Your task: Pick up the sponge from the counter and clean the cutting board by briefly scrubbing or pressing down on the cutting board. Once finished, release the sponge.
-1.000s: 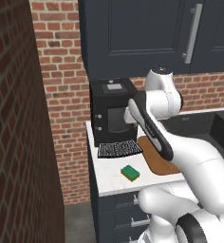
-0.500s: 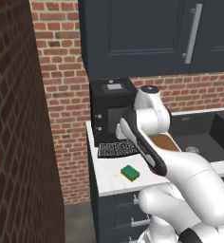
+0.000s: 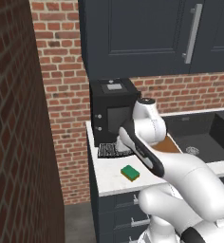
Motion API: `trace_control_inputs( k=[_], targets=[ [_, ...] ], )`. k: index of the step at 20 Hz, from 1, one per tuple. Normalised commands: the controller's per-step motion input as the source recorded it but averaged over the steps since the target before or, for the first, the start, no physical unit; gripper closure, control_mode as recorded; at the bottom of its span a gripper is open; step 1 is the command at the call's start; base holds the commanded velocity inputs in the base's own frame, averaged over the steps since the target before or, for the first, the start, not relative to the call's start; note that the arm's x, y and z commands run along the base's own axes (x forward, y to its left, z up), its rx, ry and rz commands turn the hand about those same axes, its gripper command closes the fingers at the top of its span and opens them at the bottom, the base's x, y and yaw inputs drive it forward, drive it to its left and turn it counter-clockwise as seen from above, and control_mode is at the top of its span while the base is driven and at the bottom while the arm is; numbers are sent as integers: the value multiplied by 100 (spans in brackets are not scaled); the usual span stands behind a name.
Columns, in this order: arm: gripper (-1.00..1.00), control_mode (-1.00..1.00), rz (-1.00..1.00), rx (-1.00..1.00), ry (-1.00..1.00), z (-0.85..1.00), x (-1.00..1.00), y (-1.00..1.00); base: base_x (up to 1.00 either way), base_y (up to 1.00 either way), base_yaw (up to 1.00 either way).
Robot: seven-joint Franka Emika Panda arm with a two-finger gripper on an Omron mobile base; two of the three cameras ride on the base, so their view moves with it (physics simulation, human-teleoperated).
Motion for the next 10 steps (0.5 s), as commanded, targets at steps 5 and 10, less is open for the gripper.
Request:
trace_control_inputs(
  k=[5,10],
  targets=[
    [-100,-100,7,-4,18,-50,0,1,0,0,0],
    [-100,-100,8,-7,12,-53,0,3,0,0,0]
  ],
)
